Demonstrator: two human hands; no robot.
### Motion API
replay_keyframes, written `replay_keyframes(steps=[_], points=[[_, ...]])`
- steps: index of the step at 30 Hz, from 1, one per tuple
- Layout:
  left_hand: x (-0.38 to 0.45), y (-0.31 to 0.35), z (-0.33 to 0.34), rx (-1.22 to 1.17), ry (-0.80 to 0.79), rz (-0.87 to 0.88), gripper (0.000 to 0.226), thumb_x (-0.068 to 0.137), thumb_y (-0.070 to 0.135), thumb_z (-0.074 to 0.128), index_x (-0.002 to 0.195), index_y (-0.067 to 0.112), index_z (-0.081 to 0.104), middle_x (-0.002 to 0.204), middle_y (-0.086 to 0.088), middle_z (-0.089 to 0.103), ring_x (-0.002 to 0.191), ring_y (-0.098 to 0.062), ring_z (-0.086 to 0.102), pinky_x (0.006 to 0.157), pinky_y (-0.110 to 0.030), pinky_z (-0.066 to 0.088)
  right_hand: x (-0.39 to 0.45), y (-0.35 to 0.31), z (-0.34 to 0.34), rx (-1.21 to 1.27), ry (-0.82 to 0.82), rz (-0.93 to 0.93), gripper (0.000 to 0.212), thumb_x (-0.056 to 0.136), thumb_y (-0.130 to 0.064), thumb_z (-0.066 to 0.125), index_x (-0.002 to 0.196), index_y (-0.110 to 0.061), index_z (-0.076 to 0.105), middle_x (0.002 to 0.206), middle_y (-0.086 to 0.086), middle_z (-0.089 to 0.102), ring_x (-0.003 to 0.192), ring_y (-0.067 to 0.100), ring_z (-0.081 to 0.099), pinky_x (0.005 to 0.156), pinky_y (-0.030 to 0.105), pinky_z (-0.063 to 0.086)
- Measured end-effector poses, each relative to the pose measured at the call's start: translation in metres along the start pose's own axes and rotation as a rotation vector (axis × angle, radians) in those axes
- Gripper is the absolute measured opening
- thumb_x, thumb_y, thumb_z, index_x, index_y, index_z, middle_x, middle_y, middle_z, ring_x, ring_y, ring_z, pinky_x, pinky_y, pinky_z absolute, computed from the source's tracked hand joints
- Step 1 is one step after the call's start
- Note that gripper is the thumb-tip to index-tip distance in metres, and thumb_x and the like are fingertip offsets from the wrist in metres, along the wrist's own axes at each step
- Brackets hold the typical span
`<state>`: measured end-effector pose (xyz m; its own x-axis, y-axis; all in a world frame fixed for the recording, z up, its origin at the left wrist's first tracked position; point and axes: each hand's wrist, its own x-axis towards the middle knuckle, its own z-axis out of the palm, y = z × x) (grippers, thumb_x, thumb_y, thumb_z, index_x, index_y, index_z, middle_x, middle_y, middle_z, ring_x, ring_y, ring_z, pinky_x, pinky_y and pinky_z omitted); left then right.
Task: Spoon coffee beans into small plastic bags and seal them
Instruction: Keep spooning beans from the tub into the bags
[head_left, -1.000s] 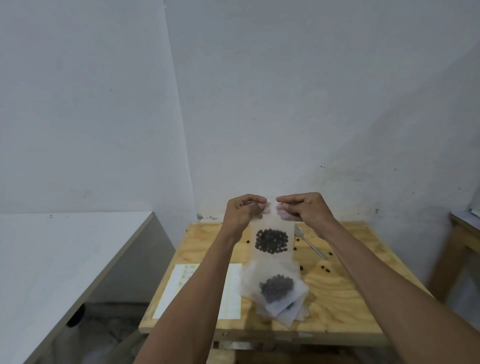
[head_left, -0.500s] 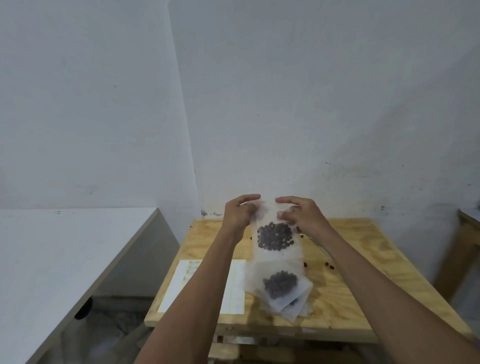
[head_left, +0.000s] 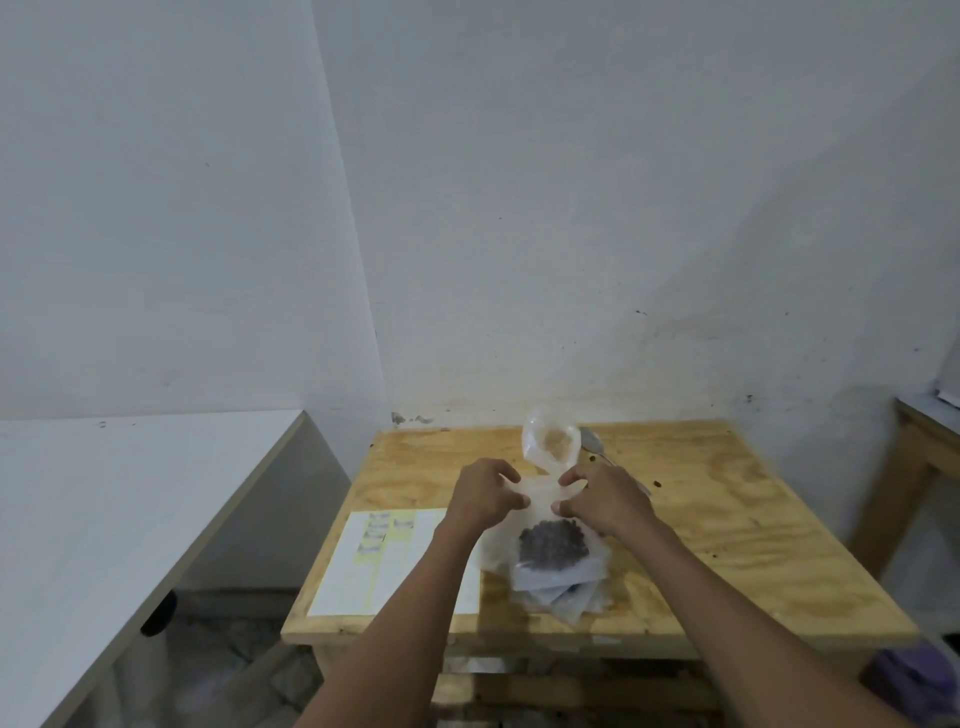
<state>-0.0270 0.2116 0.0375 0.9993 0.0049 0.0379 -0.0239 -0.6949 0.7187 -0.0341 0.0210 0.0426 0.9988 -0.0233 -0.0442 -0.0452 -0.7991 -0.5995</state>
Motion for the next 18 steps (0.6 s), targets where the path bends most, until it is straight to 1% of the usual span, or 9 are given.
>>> replay_keyframes(steps=[2, 3, 6, 10, 14, 18], points=[[-0.0002, 0.0007, 0.0004, 0.014, 0.01, 0.008, 0.037, 0.078, 0.027, 0.087, 0.11, 0.013, 0.074, 0.111, -0.01, 0.067, 0.092, -0.02, 0.061, 0.08, -0.033, 0.053, -0.0005, -0.0003, 0.0001, -0.055, 0.009, -0.01, 0.044, 0.075, -0.05, 0.083, 0.116, -0.039, 0.07, 0.115, -0.006, 0.069, 0.1, 0.015, 0.068, 0.07, 0.03, 0.046], [-0.0006, 0.0012, 0.0006, 0.026, 0.015, 0.015, 0.038, 0.078, 0.028, 0.086, 0.11, 0.013, 0.074, 0.112, -0.009, 0.067, 0.095, -0.021, 0.062, 0.081, -0.033, 0.053, 0.0004, 0.0001, 0.0004, -0.053, 0.005, -0.013, 0.045, 0.075, -0.05, 0.082, 0.117, -0.039, 0.07, 0.116, -0.006, 0.069, 0.102, 0.015, 0.067, 0.071, 0.03, 0.045], [-0.0007, 0.0011, 0.0027, 0.046, 0.013, 0.032, 0.039, 0.079, 0.031, 0.086, 0.111, 0.013, 0.074, 0.117, -0.009, 0.066, 0.105, -0.021, 0.062, 0.083, -0.03, 0.048, 0.0018, 0.0016, 0.001, -0.038, -0.012, -0.015, 0.045, 0.074, -0.049, 0.083, 0.116, -0.038, 0.071, 0.117, -0.006, 0.069, 0.102, 0.015, 0.067, 0.075, 0.032, 0.051], [-0.0009, 0.0008, 0.0068, 0.059, 0.017, 0.034, 0.041, 0.079, 0.033, 0.086, 0.113, 0.014, 0.074, 0.124, -0.007, 0.063, 0.113, -0.021, 0.06, 0.083, -0.028, 0.043, 0.0016, 0.0031, 0.0011, 0.009, -0.013, -0.017, 0.046, 0.073, -0.045, 0.083, 0.116, -0.034, 0.071, 0.115, -0.005, 0.069, 0.101, 0.015, 0.067, 0.081, 0.036, 0.057], [-0.0004, 0.0018, 0.0084, 0.065, 0.009, 0.034, 0.042, 0.079, 0.033, 0.086, 0.115, 0.014, 0.073, 0.128, -0.007, 0.062, 0.115, -0.021, 0.059, 0.082, -0.026, 0.041, 0.0005, 0.0034, 0.0009, 0.068, -0.028, -0.015, 0.045, 0.073, -0.039, 0.086, 0.114, -0.029, 0.071, 0.111, 0.0, 0.067, 0.097, 0.018, 0.067, 0.079, 0.044, 0.062], [0.0006, -0.0003, 0.0089, 0.048, 0.006, 0.029, 0.042, 0.079, 0.032, 0.086, 0.115, 0.013, 0.073, 0.127, -0.008, 0.061, 0.114, -0.021, 0.059, 0.081, -0.027, 0.042, 0.0002, 0.0037, 0.0008, 0.081, -0.032, -0.007, 0.046, 0.071, -0.038, 0.086, 0.114, -0.029, 0.071, 0.108, -0.002, 0.066, 0.096, 0.018, 0.066, 0.079, 0.046, 0.062]])
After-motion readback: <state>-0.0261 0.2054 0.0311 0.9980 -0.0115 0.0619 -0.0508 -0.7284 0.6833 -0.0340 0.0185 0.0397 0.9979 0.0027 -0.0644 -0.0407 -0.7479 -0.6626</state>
